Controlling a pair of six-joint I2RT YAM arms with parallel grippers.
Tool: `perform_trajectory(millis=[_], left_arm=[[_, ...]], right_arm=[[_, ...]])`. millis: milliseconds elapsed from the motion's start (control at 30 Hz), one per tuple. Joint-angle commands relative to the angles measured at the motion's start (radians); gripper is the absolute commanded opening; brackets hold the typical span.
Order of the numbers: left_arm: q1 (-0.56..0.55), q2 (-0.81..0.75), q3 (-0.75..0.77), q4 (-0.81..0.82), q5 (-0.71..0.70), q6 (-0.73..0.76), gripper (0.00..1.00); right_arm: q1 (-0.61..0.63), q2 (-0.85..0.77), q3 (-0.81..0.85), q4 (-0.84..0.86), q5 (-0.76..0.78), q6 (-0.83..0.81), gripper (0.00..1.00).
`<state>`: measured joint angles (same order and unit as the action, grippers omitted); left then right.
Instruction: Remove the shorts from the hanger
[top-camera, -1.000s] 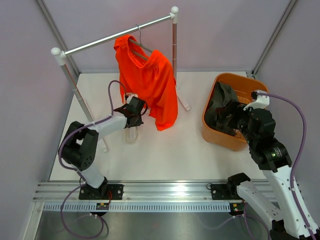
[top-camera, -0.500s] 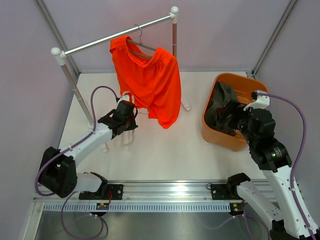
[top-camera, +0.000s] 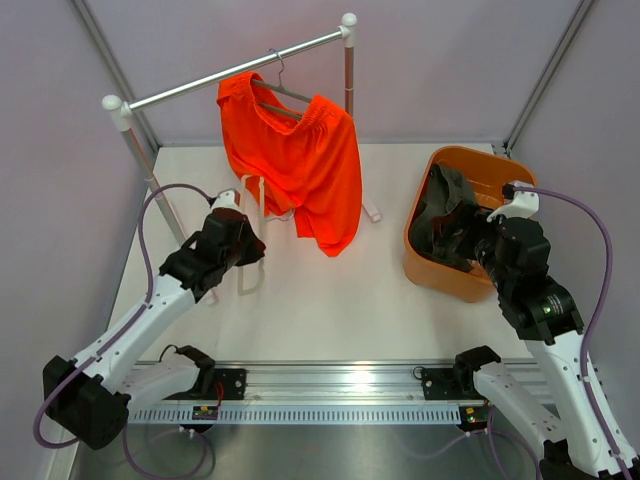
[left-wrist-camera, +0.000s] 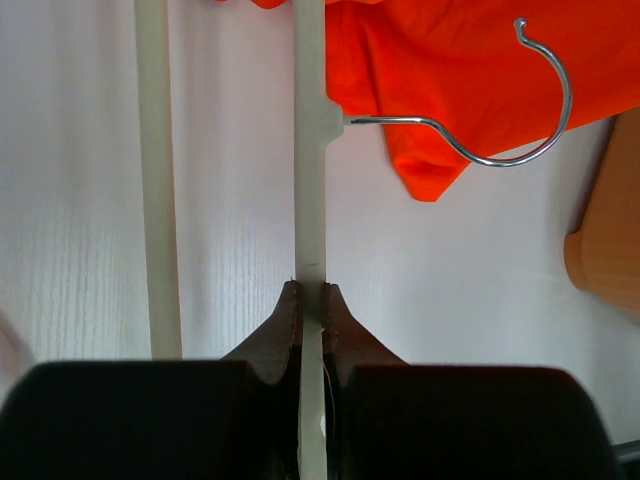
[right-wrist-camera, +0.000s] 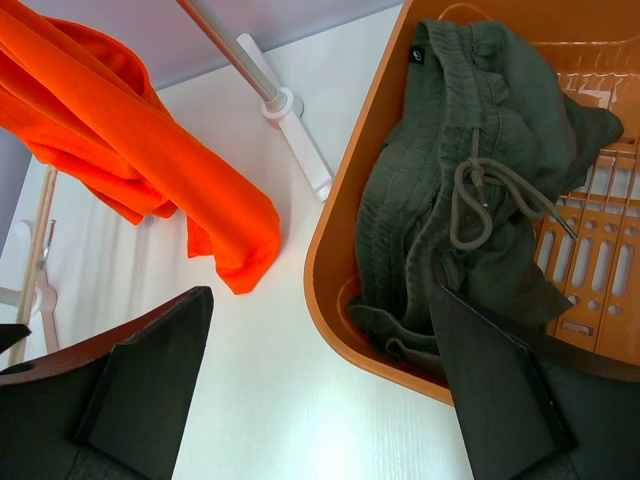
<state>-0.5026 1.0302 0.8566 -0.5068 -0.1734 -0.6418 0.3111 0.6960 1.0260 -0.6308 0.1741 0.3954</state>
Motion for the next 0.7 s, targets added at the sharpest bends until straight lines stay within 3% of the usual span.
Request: perform_trajectory(millis=[0, 300, 667], left_arm=[[-0.002, -0.074, 0.025, 0.024, 0.026, -0.044, 0.0], [-0.002, -0.151, 0.01, -0.016, 0.119, -0.079, 0.0], [-0.002, -0.275, -0.063, -0.147, 0.126, -0.073, 0.0]], right_arm=[[-0.003, 0.002, 0.017, -0.004, 0.021, -0.003, 0.99], [-0.003, 0.0, 0.013, -0.006, 0.021, 0.003, 0.99], [-0.003, 0.01, 0.017, 0.003, 0.021, 0.005, 0.99]])
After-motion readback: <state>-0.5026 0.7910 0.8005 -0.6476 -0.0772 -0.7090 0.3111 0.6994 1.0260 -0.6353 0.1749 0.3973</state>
